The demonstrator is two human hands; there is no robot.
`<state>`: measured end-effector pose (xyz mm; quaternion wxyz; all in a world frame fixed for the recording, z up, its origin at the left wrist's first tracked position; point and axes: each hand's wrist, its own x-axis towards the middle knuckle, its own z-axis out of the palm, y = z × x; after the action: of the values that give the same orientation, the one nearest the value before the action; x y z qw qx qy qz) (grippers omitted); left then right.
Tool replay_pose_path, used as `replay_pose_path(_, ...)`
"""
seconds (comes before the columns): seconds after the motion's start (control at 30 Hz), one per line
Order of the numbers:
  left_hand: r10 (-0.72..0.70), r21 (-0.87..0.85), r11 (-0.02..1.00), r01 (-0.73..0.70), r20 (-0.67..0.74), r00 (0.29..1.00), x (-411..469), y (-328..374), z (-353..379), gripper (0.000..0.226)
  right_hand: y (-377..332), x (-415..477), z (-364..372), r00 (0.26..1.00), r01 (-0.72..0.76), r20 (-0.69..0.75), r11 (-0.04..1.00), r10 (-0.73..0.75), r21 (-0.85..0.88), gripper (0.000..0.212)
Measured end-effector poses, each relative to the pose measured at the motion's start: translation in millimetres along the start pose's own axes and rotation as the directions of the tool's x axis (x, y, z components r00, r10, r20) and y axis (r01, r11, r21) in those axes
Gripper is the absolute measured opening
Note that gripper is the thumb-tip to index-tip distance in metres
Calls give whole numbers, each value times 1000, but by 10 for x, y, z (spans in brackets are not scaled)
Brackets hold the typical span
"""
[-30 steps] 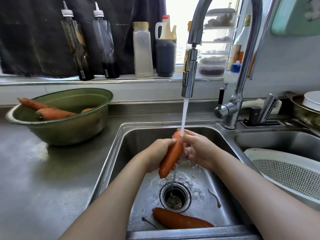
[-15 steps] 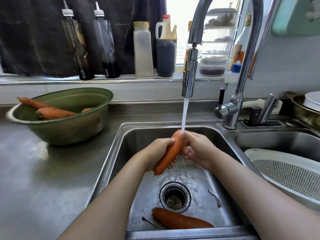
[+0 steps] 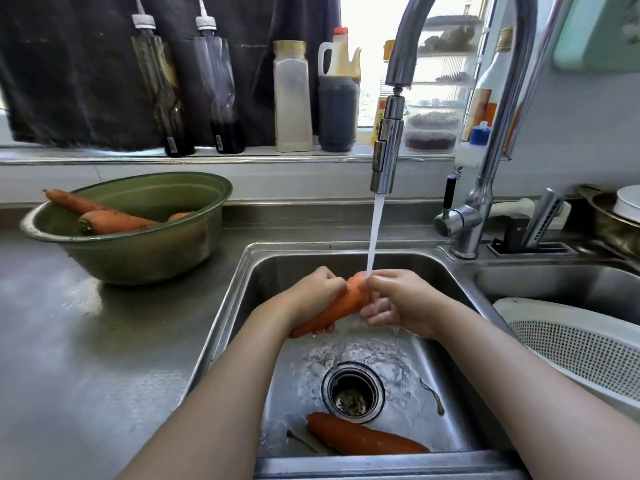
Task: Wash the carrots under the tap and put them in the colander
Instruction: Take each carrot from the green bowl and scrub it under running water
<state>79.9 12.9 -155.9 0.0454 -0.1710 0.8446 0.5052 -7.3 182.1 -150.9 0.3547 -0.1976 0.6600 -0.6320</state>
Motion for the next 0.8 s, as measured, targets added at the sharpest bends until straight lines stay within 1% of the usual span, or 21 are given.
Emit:
replay_pose_path(0.07, -5, 33, 999, 4, 6, 1000, 18, -23, -20, 33, 17, -3, 14, 1000, 8, -3, 997, -8, -75, 16)
replay_pose_path(0.13, 11, 59, 998, -13, 23, 1000, 17, -19, -44, 44, 5, -2, 20, 1000, 10, 2, 997, -10, -77, 18)
replay_pose_path(0.17, 22, 84, 996, -25, 30, 999, 3, -5, -59, 45, -8, -1, 11, 1000, 10, 14, 998, -10, -58, 20)
replay_pose_path(0.23, 65, 109, 992, -68, 27, 997, -21, 17, -86, 43, -31, -10, -20, 999, 15, 37, 1000, -14, -23, 22)
replay_pose_path(0.3, 133, 94, 987, -132, -8, 991, -35, 23, -96, 41, -29, -14, -41, 999, 33, 18, 998, -32, -55, 23)
replay_pose_path(0.37, 236, 209, 954, -216, -79, 968, -3, -2, -115, 35, -12, 0, -48, 999, 49, -19, 993, -51, -110, 25)
replay_pose_path(0.43, 294, 287, 924, -253, -109, 950, 35, -31, -131, 31, -7, 19, -68, 998, 46, -29, 994, -49, -96, 26)
replay_pose_path(0.53, 320, 314, 910, -271, -116, 940, 38, -27, -135, 29, -12, 40, -115, 998, 40, -37, 999, -41, -30, 26)
replay_pose_path(0.6, 326, 349, 896, -274, -101, 940, 27, -6, -127, 28, 0, 39, -114, 998, 51, -39, 996, -53, -71, 24)
replay_pose_path(0.67, 325, 363, 891, -273, -89, 941, 35, -7, -124, 24, 3, 26, -96, 997, 63, -33, 991, -68, -114, 17)
replay_pose_path(0.73, 314, 322, 908, -267, -101, 944, 43, -27, -136, 24, -12, 16, -98, 998, 64, -10, 996, -65, -67, 15)
replay_pose_path(0.8, 321, 296, 915, -276, -115, 940, 50, -44, -154, 26, -25, 15, -112, 998, 55, 12, 998, -55, 2, 18)
